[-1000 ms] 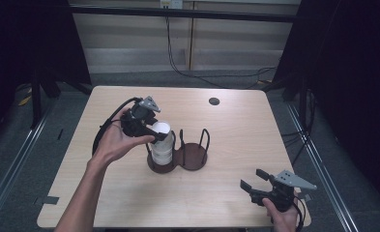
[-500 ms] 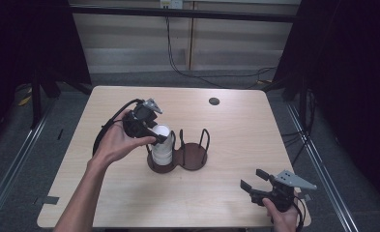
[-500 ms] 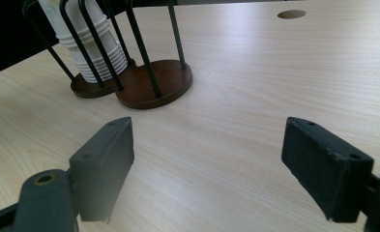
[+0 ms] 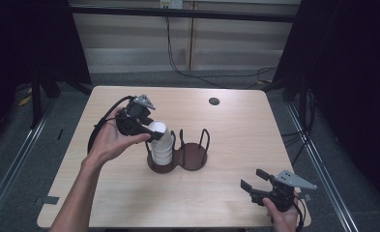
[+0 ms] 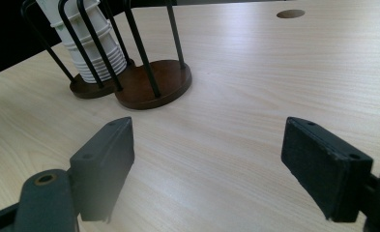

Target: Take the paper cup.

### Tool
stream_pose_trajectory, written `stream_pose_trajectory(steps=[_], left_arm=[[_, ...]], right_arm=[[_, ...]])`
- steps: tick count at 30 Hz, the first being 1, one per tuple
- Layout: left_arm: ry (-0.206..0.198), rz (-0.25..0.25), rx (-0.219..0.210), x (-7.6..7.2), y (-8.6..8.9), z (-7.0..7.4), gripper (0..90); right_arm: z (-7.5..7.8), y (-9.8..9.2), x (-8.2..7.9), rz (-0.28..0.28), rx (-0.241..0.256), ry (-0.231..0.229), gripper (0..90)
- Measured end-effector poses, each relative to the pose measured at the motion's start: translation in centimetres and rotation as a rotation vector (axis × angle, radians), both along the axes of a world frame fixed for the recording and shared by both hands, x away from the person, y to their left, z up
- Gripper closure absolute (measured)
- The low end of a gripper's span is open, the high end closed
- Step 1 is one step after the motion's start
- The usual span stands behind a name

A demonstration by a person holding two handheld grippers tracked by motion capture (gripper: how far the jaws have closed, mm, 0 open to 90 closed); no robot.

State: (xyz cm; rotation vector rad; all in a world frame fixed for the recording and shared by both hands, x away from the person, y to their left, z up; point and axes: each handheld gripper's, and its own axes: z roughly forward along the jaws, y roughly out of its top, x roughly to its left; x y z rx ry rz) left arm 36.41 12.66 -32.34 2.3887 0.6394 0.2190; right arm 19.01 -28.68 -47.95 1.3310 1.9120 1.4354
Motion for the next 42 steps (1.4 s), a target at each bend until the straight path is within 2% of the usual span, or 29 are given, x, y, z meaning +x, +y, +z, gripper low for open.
stream_pose_trajectory(steps=[1, 2, 3, 9, 13, 14, 16, 19, 21, 23, 25, 26, 28, 31, 33, 37, 42], left_arm=[[0.000, 0.000, 0.000, 0.0, 0.0, 0.0, 37.9], [-0.003, -0.001, -0.036, -0.1, 0.4, 0.3, 37.9], [-0.002, 0.001, -0.045, -0.1, 0.6, 0.5, 37.9], [-0.019, 0.030, -0.070, -0.4, 1.5, 1.1, 38.0], [-0.034, 0.051, -0.133, -0.6, 2.3, 1.4, 38.0], [-0.028, 0.056, -0.146, -0.7, 2.4, 1.5, 38.0], [-0.034, 0.066, -0.159, -0.8, 2.6, 1.5, 38.0], [-0.041, 0.065, -0.173, -0.8, 2.9, 1.6, 38.0], [-0.053, 0.068, -0.212, -0.9, 3.2, 1.7, 38.0], [-0.060, 0.066, -0.223, -1.0, 3.4, 1.7, 38.1], [-0.067, 0.061, -0.256, -1.0, 3.6, 1.6, 38.1], [-0.086, 0.070, -0.257, -1.1, 3.8, 1.6, 38.1], [-0.093, 0.071, -0.263, -1.2, 3.9, 1.7, 38.0], [-0.114, 0.075, -0.300, -1.5, 4.3, 1.8, 38.1], [-0.105, 0.057, -0.337, -1.9, 4.6, 1.8, 38.1], [-0.121, 0.058, -0.358, -2.3, 4.7, 1.8, 38.1], [-0.122, 0.059, -0.367, -2.5, 5.1, 1.6, 38.1]], right_arm=[[0.0, 0.0, 0.0, 0.000, 0.000, 0.000, 18.9], [0.0, 0.0, 0.0, 0.000, -0.002, -0.001, 18.9], [0.0, 0.1, 0.0, 0.001, -0.002, 0.000, 18.9], [0.0, 0.1, 0.0, 0.002, -0.002, -0.001, 18.9], [0.0, 0.1, 0.0, 0.001, 0.001, -0.002, 18.9], [0.0, 0.1, 0.0, 0.001, 0.000, -0.002, 18.9], [0.0, 0.1, 0.0, 0.002, 0.001, -0.003, 18.9], [0.0, 0.1, 0.0, 0.002, 0.002, -0.003, 18.9], [0.0, 0.1, 0.0, 0.003, 0.002, -0.004, 18.8], [0.0, 0.1, 0.0, 0.002, 0.004, -0.002, 18.8], [0.0, 0.1, -0.1, 0.002, 0.004, -0.002, 18.8], [0.0, 0.1, 0.0, 0.002, 0.004, -0.002, 18.8], [0.0, 0.1, 0.0, 0.002, 0.001, -0.004, 18.8], [0.0, 0.1, 0.0, 0.004, 0.000, -0.006, 18.8], [0.0, 0.2, 0.0, 0.004, 0.001, -0.004, 18.8], [0.1, 0.1, -0.1, 0.001, 0.006, -0.005, 18.4], [0.0, 0.2, -0.1, 0.004, 0.004, -0.006, 18.3]])
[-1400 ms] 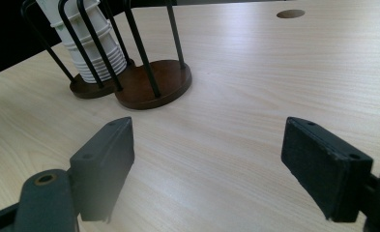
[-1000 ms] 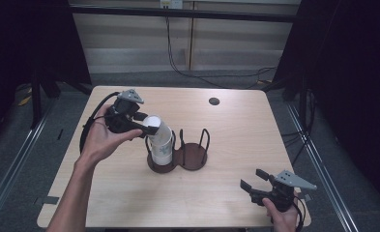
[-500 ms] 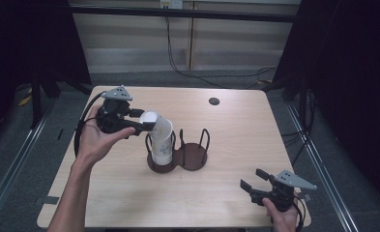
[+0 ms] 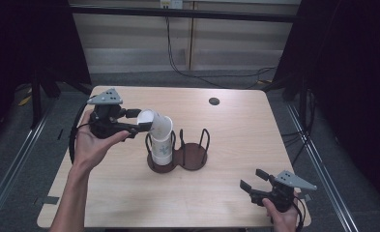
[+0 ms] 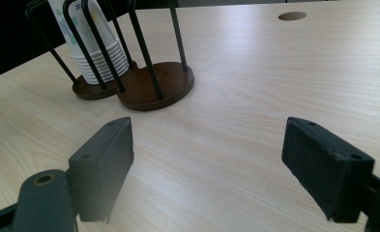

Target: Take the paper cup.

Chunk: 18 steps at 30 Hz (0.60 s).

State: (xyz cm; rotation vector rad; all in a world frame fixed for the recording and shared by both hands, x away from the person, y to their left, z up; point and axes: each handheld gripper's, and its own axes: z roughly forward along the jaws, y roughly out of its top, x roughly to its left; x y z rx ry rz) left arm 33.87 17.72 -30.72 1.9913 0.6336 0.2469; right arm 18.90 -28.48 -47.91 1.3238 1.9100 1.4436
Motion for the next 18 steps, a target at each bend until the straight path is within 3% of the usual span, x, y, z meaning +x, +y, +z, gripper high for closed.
stream_pose_trajectory(steps=[9, 18], left_arm=[[0.001, -0.001, -0.063, -0.9, 1.1, -0.6, 38.0], [-0.006, -0.020, -0.113, -2.1, 1.0, -1.4, 38.0]], right_arm=[[0.0, 0.3, 0.0, 0.015, -0.004, 0.002, 17.8], [0.1, 0.9, 0.0, 0.055, 0.002, 0.002, 17.1]])
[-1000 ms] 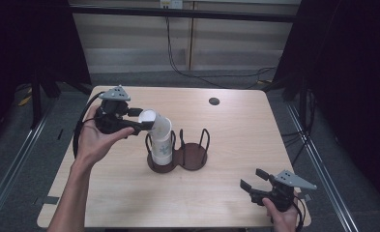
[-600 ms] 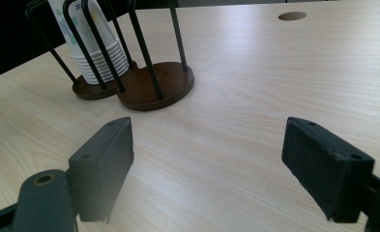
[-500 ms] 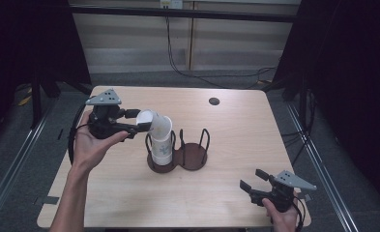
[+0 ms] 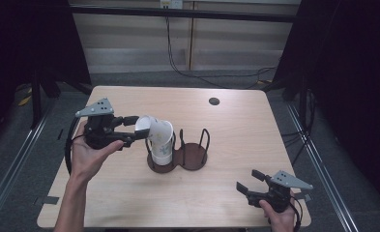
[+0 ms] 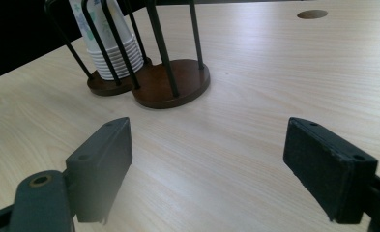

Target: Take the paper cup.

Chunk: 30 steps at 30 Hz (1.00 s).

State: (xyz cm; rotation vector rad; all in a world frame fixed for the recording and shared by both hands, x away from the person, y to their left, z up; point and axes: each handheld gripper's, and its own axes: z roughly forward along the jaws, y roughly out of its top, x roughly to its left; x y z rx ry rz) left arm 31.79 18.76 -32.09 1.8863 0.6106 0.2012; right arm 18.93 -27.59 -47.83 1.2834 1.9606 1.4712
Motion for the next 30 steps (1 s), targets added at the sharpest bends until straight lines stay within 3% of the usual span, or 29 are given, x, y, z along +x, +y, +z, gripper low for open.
stream_pose_trajectory(steps=[5, 9, 14, 18, 30], left_arm=[[-0.012, -0.012, 0.010, -0.8, -0.2, 0.4, 38.0], [-0.026, -0.032, -0.007, -1.6, -0.4, 0.8, 38.0], [-0.023, -0.062, -0.011, -2.0, -1.1, 0.5, 38.0], [-0.008, -0.101, -0.025, -2.3, -1.6, 0.2, 38.0], [0.008, -0.145, -0.006, -3.0, -2.7, -1.1, 38.0]], right_arm=[[0.1, 0.4, 0.0, 0.031, 0.012, -0.003, 14.2], [0.4, 1.0, -0.2, 0.102, 0.034, -0.028, 13.4], [0.9, 2.0, 0.0, 0.145, 0.041, -0.035, 13.5], [1.2, 3.6, 0.2, 0.221, 0.024, -0.020, 13.4], [2.5, 6.3, 1.4, 0.323, 0.000, -0.032, 13.5]])
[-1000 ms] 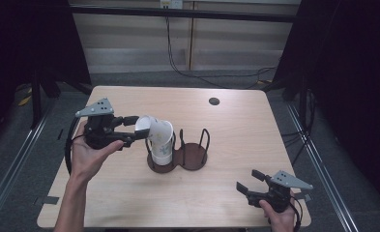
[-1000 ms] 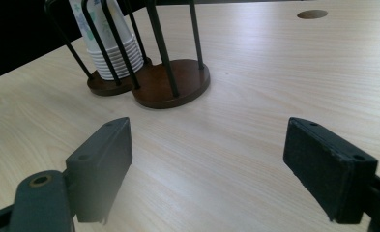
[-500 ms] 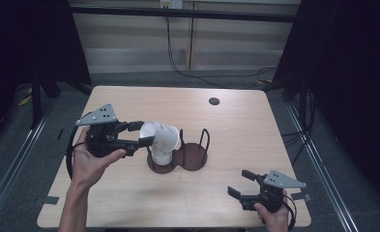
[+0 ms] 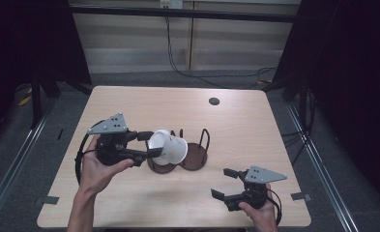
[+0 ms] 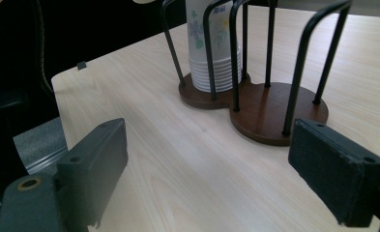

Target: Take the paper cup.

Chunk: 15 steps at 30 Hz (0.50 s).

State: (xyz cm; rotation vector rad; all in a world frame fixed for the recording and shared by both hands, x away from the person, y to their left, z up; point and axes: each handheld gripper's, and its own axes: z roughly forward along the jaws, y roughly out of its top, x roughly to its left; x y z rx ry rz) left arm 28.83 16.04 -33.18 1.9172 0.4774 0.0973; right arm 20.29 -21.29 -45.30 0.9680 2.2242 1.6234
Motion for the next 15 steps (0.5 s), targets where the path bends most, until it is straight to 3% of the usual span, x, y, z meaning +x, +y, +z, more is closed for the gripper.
stream_pose_trajectory(steps=[7, 15], left_arm=[[-0.002, -0.033, -0.002, -0.2, -0.7, -0.7, 38.0], [0.029, -0.049, -0.015, -0.3, -1.2, -2.2, 38.0]], right_arm=[[1.2, 1.1, 0.8, 0.030, -0.008, -0.030, 13.5], [1.9, 2.0, 1.9, 0.059, 0.021, -0.034, 13.6]])
